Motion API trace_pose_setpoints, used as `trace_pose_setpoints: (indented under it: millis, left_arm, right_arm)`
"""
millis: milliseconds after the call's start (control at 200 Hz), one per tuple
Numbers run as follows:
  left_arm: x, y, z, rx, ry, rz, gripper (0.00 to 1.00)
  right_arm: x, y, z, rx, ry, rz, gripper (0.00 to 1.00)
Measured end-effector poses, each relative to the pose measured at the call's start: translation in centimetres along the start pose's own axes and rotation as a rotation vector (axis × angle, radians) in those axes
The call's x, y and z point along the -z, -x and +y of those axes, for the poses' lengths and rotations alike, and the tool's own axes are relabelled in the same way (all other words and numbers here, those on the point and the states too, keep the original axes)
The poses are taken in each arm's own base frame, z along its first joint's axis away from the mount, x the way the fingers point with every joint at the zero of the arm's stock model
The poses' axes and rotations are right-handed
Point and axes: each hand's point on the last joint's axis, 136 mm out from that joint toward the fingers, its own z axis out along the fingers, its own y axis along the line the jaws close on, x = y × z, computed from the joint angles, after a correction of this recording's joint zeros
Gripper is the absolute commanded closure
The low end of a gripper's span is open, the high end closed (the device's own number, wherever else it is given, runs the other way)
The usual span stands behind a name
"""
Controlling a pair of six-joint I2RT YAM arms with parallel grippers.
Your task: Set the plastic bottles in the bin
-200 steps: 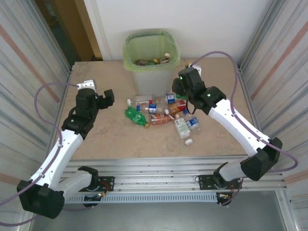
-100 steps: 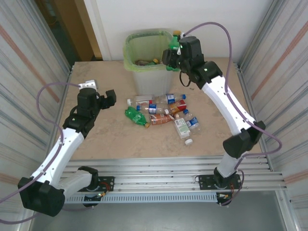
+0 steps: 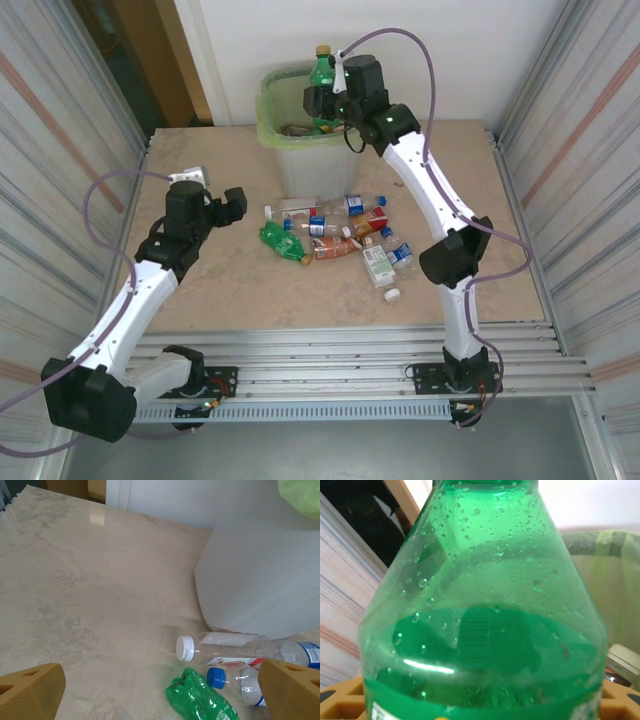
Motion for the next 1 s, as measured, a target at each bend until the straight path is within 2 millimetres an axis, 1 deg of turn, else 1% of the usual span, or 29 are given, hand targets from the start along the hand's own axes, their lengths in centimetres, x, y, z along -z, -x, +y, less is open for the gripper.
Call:
trace_pose_setpoints:
  millis: [170, 321, 396, 466, 531, 877, 1002]
  left_arm:
    - [-0.2, -0.2, -0.2, 0.01, -0.012, 0.011, 0.01]
    - [-0.3, -0.4, -0.5, 0.018, -0.027, 0.02, 0.01]
    - [-0.4, -0.6, -0.6, 0.025, -0.034, 0.028, 0.01]
    - [-0.6, -0.7, -0.8, 0.033, -0.041, 0.036, 0.01]
    - [-0.8, -1.0, -0.8, 0.039, -0.044, 0.046, 0.01]
    - [-1.6, -1.9, -1.2, 0.067, -0.058, 0.088, 0.01]
    - [-1.9, -2.2, -1.5, 0.083, -0.078, 0.098, 0.01]
  right_arm:
    - [-2.6, -1.7, 0.0, 0.018, 0.033, 0.021, 0.43]
    - [-3.7, -2.3, 0.0, 0.03, 0.047, 0.023, 0.38]
    - [-4.0, -2.3, 0.0, 0.039, 0.05, 0.018, 0.31]
    - [-4.1, -2.3, 0.0, 0.045, 0.05, 0.014, 0.24]
    - [-4.1, -2.2, 0.0, 0.05, 0.051, 0.011, 0.2]
    - [-4.0, -2.0, 0.1, 0.077, 0.052, 0.005, 0.17]
    - [-3.2, -1.3, 0.0, 0.096, 0.039, -0.007, 0.15]
